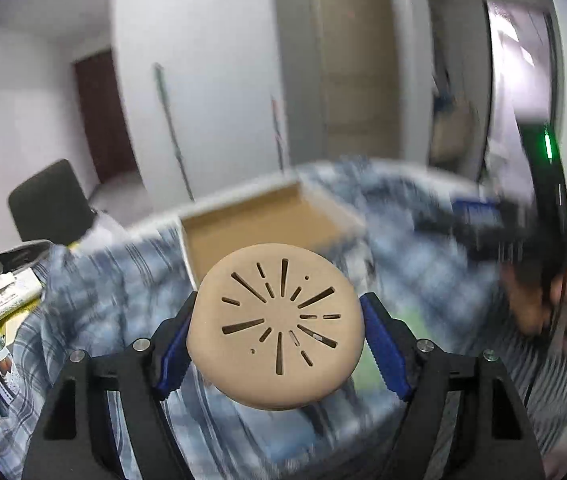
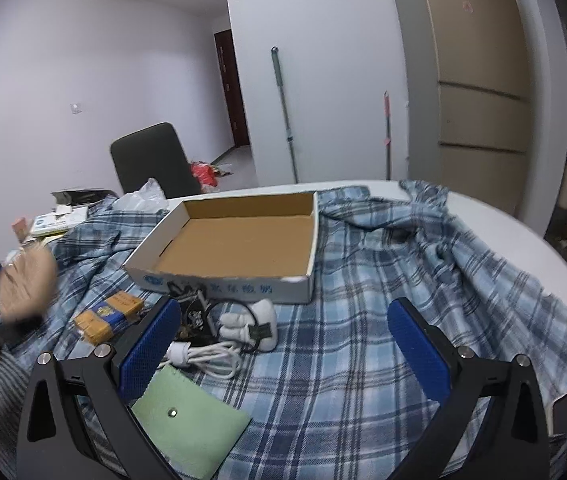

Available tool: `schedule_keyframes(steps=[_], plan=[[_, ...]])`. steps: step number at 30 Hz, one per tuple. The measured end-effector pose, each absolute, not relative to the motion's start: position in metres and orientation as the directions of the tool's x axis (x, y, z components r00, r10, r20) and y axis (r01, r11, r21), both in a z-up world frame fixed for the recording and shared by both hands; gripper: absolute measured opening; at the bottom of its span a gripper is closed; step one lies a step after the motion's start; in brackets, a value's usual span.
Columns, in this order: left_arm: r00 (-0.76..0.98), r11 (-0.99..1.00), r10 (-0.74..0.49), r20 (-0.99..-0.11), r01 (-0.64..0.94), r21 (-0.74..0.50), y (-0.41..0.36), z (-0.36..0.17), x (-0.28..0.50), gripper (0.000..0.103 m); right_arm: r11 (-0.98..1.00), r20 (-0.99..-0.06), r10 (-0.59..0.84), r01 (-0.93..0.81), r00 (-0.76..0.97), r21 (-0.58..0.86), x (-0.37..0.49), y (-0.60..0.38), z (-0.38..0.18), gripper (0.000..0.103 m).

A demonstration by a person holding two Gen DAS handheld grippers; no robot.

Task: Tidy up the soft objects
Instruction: 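Lift the beige puck with the left gripper while the right gripper grasps the black packet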

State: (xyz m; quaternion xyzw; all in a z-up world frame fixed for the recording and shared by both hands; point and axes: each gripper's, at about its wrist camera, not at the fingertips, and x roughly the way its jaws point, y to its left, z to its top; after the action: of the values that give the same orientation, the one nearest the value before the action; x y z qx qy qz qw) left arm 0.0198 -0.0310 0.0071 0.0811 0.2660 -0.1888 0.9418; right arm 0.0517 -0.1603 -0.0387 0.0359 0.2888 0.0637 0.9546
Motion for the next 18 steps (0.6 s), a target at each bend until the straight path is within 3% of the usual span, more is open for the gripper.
schedule_keyframes(steps=[8,18], plan=[[0.905,0.957,-0.289,-0.311,0.279,-0.078,-0.006,0.044,0.045,0.079,0.965,-0.545,0.253,-0.251,0.799,0.080,0.062,-0.130,0.009,0.103],[0.952,0.982,-0.189,-0.239,0.185,-0.043,0.009,0.004,0.047,0.079,0.947,-0.620,0.280,-0.315,0.733,0.056,0.108,-0.079,-0.019,0.103]])
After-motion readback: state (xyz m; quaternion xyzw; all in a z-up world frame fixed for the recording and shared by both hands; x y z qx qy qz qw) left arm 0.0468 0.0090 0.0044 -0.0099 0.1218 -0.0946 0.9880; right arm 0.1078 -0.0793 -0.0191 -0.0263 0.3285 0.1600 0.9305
